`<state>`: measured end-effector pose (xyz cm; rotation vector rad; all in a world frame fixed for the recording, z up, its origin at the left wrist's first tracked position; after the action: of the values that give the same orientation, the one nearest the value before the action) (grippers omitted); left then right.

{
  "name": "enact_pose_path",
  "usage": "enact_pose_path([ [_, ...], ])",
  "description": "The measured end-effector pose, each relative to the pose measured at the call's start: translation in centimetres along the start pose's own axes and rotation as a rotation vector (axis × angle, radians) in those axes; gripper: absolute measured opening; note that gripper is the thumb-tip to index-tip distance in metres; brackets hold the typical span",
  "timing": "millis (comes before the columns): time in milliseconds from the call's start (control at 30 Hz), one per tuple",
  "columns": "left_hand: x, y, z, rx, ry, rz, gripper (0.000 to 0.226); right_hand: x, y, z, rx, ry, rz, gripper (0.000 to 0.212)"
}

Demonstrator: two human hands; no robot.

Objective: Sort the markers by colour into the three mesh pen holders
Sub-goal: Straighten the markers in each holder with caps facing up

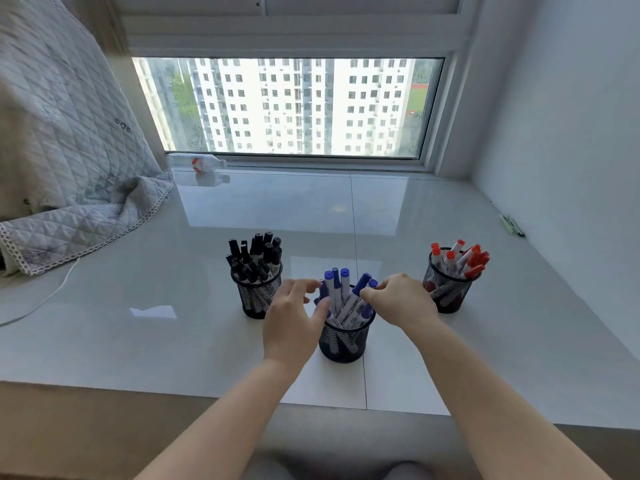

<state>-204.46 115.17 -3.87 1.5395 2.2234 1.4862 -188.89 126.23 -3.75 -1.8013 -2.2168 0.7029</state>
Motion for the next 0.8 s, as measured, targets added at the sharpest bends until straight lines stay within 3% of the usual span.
enact_pose_path([
  [100,1.6,0.3,0.4,-0.002,-0.01,-0.04,0.027,0.2,-0.3,0.0,-0.109,-0.065,0.037,0.034],
  [200,3.1,0.4,1.8,0.105,-0.127,-0.079,0.03,0.3,-0.4,0.1,-0.11,-0.096,0.031,0.031],
  [400,4.0,0.3,2.2,0.119,-0.171,-0.08,0.024,-0.1,-0.6,-1.6,-0.048,0.053,-0.084,0.026],
  [567,4.7,1.5,0.0,-0.101,-0.022,-0.027,0.008,-0.6,-1.5,-4.4,0.21,0.2,-0.324,0.022],
  [667,4.9,2.5,-2.0,-0.238,0.1,0.016,0.009,-1.1,-1.7,-6.2,0.325,0.35,-0.438,0.02],
  [800,5.0,3.1,-4.6,-0.38,0.256,0.008,0.013,-1.4,-0.5,-8.5,0.586,0.537,-0.418,0.02],
])
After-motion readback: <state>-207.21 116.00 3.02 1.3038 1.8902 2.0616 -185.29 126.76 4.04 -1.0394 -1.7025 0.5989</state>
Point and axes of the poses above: each hand's wrist, its own x-axis towards the middle knuckle, its own z-axis out of the palm, y = z × x, the point moved 7 cm from there along x, towards the middle knuckle, and after that the axes turned 4 degrees about -x, right-handed, at the moved point
